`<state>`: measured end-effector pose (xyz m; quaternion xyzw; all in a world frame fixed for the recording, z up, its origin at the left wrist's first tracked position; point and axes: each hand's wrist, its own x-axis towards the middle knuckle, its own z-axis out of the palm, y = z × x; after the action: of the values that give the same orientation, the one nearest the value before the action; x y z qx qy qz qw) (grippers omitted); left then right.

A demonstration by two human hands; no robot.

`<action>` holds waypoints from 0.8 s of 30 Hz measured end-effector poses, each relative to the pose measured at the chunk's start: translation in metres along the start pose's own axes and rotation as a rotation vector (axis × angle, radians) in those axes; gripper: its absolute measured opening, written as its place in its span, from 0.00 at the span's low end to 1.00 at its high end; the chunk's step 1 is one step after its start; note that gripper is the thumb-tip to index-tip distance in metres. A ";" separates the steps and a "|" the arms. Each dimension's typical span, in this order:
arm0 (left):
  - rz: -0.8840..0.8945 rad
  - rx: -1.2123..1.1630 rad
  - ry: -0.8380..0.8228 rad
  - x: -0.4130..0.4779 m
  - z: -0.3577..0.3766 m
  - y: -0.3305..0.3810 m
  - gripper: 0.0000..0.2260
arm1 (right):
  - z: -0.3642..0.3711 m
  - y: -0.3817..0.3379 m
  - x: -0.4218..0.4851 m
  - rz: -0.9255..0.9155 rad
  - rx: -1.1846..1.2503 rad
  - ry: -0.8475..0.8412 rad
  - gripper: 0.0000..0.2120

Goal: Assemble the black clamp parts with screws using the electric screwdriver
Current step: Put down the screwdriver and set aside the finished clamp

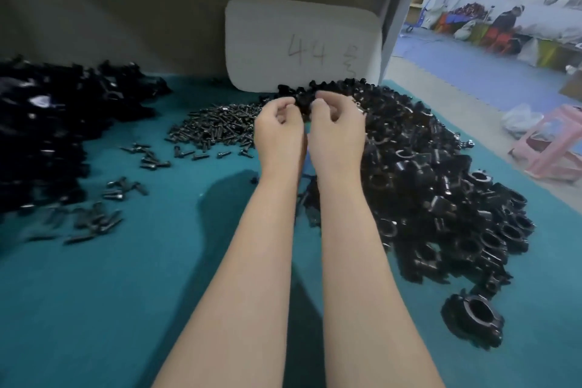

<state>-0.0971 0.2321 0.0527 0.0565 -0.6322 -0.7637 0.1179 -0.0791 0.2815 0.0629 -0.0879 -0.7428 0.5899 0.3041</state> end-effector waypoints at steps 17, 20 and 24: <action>0.032 -0.390 0.838 0.058 -0.235 0.021 0.08 | 0.231 -0.019 -0.108 -0.002 -0.329 -1.128 0.14; 0.032 -0.394 0.839 0.059 -0.234 0.022 0.09 | 0.232 -0.016 -0.101 -0.130 -0.442 -1.117 0.13; 0.048 -0.402 0.826 0.059 -0.224 0.023 0.09 | 0.221 -0.011 -0.089 -0.315 -0.594 -1.216 0.19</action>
<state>-0.0989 0.0005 0.0353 0.3179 -0.3727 -0.7816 0.3862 -0.1277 0.0527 0.0159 0.2873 -0.9153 0.2552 -0.1209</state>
